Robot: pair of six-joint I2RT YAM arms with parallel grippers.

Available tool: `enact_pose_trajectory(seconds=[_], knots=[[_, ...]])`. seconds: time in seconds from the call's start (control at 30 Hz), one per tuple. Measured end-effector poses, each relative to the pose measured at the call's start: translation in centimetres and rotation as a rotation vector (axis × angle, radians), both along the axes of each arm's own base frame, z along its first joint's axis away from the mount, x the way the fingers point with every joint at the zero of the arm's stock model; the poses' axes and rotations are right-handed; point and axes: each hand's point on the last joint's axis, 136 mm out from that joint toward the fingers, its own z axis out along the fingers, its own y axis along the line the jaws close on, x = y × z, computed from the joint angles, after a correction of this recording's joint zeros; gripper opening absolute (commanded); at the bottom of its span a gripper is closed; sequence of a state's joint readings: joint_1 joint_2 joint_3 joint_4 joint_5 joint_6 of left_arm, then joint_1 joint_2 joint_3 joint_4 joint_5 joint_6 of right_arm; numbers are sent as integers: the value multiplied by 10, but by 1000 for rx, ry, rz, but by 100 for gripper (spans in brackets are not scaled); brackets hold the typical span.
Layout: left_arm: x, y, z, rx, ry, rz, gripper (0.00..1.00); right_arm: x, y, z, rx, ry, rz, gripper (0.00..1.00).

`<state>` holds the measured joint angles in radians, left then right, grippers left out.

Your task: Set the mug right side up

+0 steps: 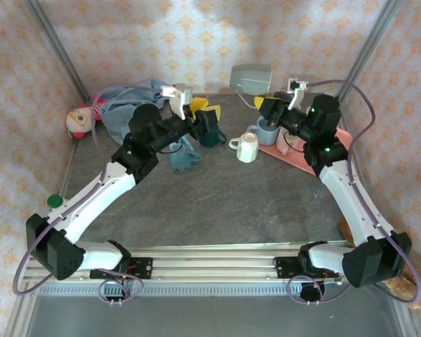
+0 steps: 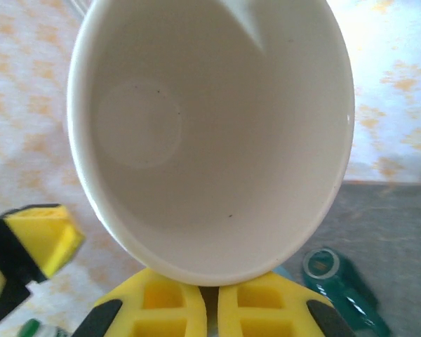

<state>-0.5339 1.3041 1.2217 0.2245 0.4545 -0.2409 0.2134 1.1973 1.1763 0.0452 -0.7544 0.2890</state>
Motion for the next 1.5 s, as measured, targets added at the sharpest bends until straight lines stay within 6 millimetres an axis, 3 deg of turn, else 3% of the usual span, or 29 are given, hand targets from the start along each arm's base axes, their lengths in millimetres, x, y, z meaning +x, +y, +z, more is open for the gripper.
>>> enact_pose_trajectory(seconds=[0.23, 0.5, 1.0, 1.5], knots=[[0, 0, -10, 55, -1, 1, 56, -4, -33, -20, -134, 35, -179, 0], [-1, 0, -31, 159, 14, -2, 57, 0, -66, -67, -290, 151, -342, 0], [-2, 0, -67, 254, 49, -14, 57, 8, -133, -126, -578, 320, -631, 0], [-3, -2, -91, 309, 70, -38, 56, 18, -210, -173, -736, 556, -849, 0]])
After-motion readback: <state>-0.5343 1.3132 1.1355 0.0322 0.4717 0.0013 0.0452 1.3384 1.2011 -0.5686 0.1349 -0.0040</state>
